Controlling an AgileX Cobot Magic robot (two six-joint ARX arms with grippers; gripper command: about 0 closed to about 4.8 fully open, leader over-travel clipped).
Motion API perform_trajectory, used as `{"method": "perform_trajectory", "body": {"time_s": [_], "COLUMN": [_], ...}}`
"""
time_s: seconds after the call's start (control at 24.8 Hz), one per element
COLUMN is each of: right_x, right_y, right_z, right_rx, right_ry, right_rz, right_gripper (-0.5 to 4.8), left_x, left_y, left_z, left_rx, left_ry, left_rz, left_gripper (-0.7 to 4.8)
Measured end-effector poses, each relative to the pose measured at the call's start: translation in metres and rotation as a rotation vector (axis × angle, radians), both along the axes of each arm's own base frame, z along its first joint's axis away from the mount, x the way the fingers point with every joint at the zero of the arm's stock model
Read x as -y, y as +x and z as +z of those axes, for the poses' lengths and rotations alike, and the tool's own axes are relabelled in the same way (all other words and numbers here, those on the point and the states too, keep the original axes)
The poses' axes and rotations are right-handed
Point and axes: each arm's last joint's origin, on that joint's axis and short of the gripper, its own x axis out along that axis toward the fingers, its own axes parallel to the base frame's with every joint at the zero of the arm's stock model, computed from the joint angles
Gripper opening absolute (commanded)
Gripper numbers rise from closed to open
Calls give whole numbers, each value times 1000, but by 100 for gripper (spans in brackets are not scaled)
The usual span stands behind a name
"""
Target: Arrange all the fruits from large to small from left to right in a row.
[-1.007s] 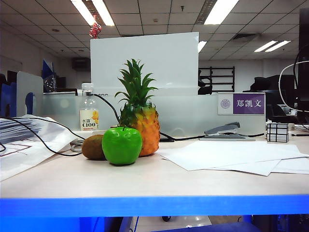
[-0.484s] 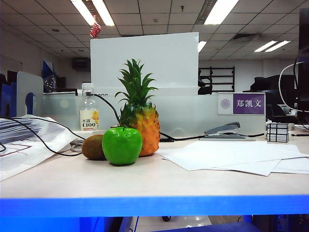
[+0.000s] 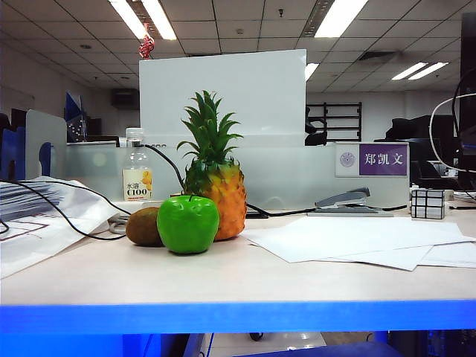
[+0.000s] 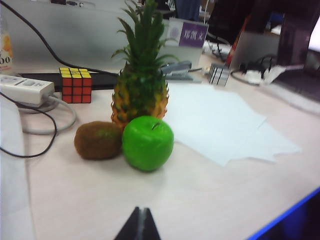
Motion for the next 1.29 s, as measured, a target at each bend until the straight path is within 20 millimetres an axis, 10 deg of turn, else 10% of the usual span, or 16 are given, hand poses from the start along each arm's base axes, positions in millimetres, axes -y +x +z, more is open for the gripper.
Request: {"method": "perform_trajectory", "body": {"time_s": [0.93, 1.29], "right_x": [0, 0], "right_y": [0, 0], "right_z": [24, 29], "right_rx": [263, 293], "right_ry": [32, 68], "right_rz": [-4, 0], "right_gripper": [-1, 0], "left_x": [5, 29], "left_y": [12, 78], "left_z": [56, 91], "left_rx": [127, 71], "left_ry": [-200, 23], "left_rz": [38, -62], "left_gripper": [-5, 27]}}
